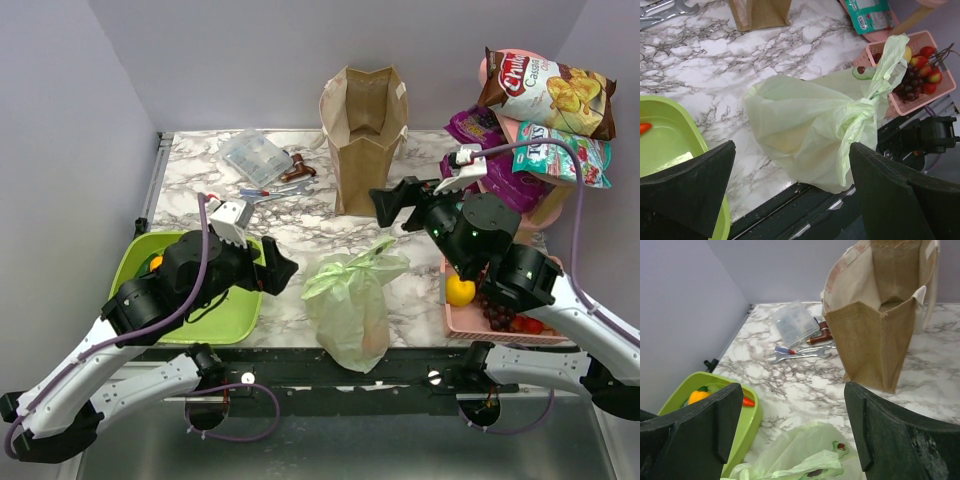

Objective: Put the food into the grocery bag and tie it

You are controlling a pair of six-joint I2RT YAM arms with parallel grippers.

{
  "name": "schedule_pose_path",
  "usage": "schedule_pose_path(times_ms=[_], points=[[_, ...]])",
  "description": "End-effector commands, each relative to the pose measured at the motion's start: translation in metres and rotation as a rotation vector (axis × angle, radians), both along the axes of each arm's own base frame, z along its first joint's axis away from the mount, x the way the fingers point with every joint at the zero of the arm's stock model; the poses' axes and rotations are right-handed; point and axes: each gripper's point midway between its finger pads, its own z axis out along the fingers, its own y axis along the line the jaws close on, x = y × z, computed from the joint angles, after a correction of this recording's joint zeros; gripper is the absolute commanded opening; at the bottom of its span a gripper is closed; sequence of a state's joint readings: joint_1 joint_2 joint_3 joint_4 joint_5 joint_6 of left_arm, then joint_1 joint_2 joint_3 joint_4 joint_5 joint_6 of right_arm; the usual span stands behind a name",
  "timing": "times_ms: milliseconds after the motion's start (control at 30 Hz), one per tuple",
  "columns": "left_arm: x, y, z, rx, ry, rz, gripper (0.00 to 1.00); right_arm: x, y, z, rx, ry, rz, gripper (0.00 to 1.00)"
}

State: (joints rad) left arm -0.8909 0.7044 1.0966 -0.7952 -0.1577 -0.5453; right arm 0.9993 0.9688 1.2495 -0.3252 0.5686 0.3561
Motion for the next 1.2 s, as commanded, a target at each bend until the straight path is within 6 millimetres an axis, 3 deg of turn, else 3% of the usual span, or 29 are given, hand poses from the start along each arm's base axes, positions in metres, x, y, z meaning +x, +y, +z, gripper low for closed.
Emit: schedule_pose_path(times_ms=[0, 167, 333, 633, 800, 933, 1033, 1167], points=[[0.011, 0.003, 0.031, -0.039, -0.043, 0.058, 0.99, 0.009, -0.023, 0.014, -0.084, -0.031, -0.108, 0.9], [0.015, -0.019, 0.044, -0.07, -0.048, 0.002, 0.98, 0.01, -0.031, 0.035, -0.095, -0.069, -0.136, 0.92], [0.026, -0.053, 0.058, -0.135, -0.037, -0.059, 0.99, 0.008, -0.04, 0.059, -0.07, -0.109, -0.149, 0.92], [0.057, -0.112, 0.094, -0.295, -0.055, -0.098, 0.99, -0.004, -0.067, 0.129, 0.041, -0.254, -0.184, 0.92], [0.073, -0.137, 0.114, -0.32, -0.067, -0.116, 0.99, 0.002, -0.108, 0.139, -0.005, -0.254, -0.398, 0.92], [0.082, -0.154, 0.123, -0.331, -0.063, -0.138, 0.98, 0.012, -0.133, 0.14, -0.212, -0.225, -0.606, 0.9], [0.083, -0.167, 0.124, -0.337, -0.033, -0.17, 0.99, 0.025, -0.125, 0.15, -0.353, -0.201, -0.68, 0.95], [0.079, -0.172, 0.112, -0.331, 0.014, -0.189, 0.99, 0.039, -0.106, 0.167, -0.402, -0.202, -0.703, 1.0]])
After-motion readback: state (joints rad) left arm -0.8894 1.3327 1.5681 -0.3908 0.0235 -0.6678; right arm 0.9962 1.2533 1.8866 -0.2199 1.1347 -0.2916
